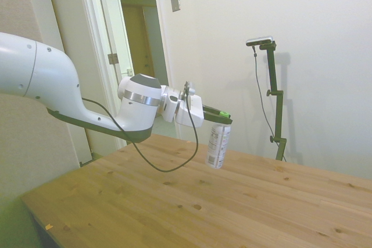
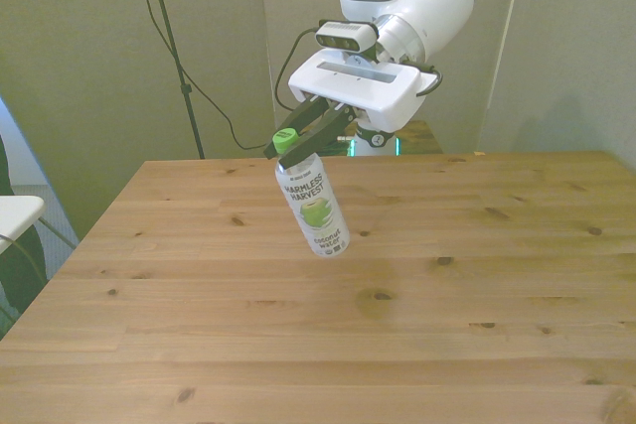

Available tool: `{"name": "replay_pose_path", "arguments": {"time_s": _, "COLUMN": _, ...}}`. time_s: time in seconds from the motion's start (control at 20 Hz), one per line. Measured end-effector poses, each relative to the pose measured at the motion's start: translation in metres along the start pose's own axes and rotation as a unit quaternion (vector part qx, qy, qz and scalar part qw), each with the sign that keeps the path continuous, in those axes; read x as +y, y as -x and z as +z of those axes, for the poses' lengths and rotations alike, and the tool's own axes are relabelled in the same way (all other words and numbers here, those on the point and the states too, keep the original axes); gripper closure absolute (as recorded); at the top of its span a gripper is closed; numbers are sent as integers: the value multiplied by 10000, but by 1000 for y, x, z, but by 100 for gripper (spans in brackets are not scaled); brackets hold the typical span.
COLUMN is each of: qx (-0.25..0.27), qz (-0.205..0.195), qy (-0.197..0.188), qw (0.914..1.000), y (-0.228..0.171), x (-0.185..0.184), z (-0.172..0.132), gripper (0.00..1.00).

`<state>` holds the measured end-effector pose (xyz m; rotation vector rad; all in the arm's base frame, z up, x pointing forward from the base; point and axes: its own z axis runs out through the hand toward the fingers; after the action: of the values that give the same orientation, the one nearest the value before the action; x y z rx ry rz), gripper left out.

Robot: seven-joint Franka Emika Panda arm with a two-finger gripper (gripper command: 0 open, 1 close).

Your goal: Stand the water bottle

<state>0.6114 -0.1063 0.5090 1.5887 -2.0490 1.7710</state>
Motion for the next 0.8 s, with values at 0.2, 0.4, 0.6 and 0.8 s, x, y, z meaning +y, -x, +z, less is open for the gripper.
{"name": "replay_pose_path", "arguments": {"time_s": 0.2, "qx": 93, "qz": -10, "qy": -250, "qw": 9996, "y": 3, "x": -12, "z": 0, "gripper": 100}}
{"name": "replay_pose_path", "arguments": {"time_s": 0.4, "qx": 188, "qz": -73, "qy": -312, "qw": 9993, "y": 8, "x": -18, "z": 2, "gripper": 100}}
{"name": "replay_pose_path", "arguments": {"time_s": 0.6, "qx": 232, "qz": -166, "qy": -259, "qw": 9993, "y": 25, "x": -16, "z": 11, "gripper": 100}}
{"name": "replay_pose_path", "arguments": {"time_s": 0.8, "qx": 368, "qz": -179, "qy": -321, "qw": 9987, "y": 28, "x": -25, "z": 19, "gripper": 100}}
